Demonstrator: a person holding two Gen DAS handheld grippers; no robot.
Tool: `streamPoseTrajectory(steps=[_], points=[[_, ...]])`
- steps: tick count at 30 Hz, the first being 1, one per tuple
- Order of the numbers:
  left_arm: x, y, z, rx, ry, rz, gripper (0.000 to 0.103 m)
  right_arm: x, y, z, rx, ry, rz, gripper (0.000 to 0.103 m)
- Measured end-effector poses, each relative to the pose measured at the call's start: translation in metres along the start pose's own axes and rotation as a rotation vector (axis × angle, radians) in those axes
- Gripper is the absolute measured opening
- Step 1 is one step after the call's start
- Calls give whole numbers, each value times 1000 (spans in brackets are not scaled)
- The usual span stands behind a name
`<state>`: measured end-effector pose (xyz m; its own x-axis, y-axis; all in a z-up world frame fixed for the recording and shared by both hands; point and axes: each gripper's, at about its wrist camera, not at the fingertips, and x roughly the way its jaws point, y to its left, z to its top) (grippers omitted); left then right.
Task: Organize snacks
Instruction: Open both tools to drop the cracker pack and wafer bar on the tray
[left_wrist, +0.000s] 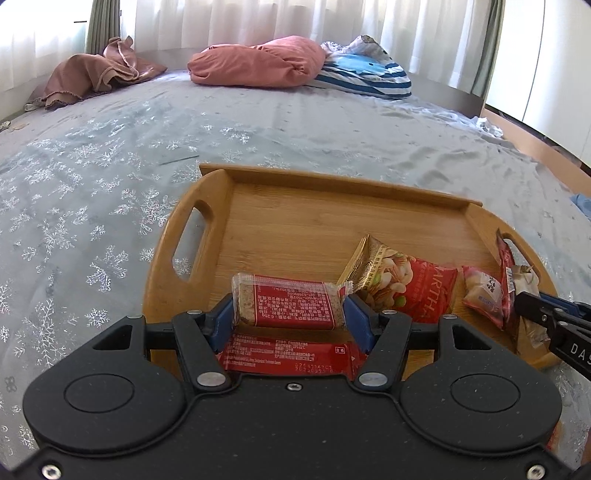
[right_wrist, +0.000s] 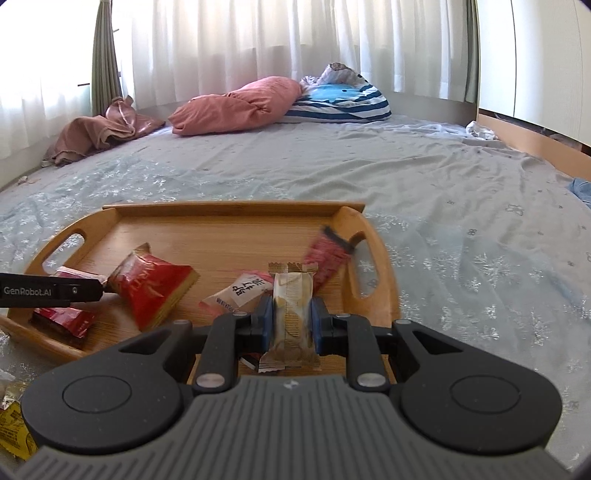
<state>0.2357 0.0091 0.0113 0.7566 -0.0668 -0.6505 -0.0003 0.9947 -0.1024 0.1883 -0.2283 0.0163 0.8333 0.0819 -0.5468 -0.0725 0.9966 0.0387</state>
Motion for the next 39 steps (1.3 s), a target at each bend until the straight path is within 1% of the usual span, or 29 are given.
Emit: streamPoseTrajectory(steps=[3, 6, 7, 9, 10, 11, 15, 17, 21, 22, 23, 24, 29, 30, 32, 33, 37, 39], points=[[-1, 0, 0, 11, -4, 3, 62, 0, -1, 0, 18, -7, 2, 26], [-3, 1, 0, 20, -15, 18, 64, -3, -8, -1, 62, -32, -47, 26], [-4, 2, 0, 22, -20, 25, 67, -3, -10, -1, 77, -35, -68, 26], [-7, 2, 0, 25, -30, 29, 69, -1, -15, -1, 108, -23, -108, 26], [-9, 2, 0, 26, -33, 25, 72, 1, -17, -1, 119, -10, -118, 26], [-11, 2, 0, 28, -36, 19, 76, 4, -19, 0, 127, 2, -120, 26], [-20, 0, 0, 50, -50, 12, 80, 11, -19, -1, 128, 35, -104, 27], [-25, 0, -1, 58, -56, 7, 85, 13, -18, 0, 130, 42, -86, 28], [-37, 0, -3, 70, -70, -1, 88, 13, -20, 0, 140, 45, -40, 32], [-41, 1, -4, 73, -74, -3, 89, 13, -20, -1, 142, 42, -31, 36], [-45, 1, -5, 76, -79, -5, 90, 13, -21, -1, 144, 38, -25, 44], [-49, 1, -5, 80, -84, -7, 91, 11, -22, -3, 147, 33, -21, 50], [-67, 2, -12, 103, -90, -25, 93, -1, -29, -9, 164, -9, 21, 71], [-70, 3, -13, 106, -90, -28, 93, -4, -30, -10, 161, -15, 35, 72], [-77, 3, -17, 112, -91, -32, 95, -9, -30, -13, 145, -18, 58, 79], [-80, 3, -18, 116, -93, -32, 96, -12, -29, -16, 130, -20, 70, 80], [-93, 5, -27, 126, -98, -39, 98, -29, -27, -28, 60, -42, 112, 89], [-99, 8, -33, 117, -86, -56, 98, -37, -25, -32, 39, -45, 140, 91]])
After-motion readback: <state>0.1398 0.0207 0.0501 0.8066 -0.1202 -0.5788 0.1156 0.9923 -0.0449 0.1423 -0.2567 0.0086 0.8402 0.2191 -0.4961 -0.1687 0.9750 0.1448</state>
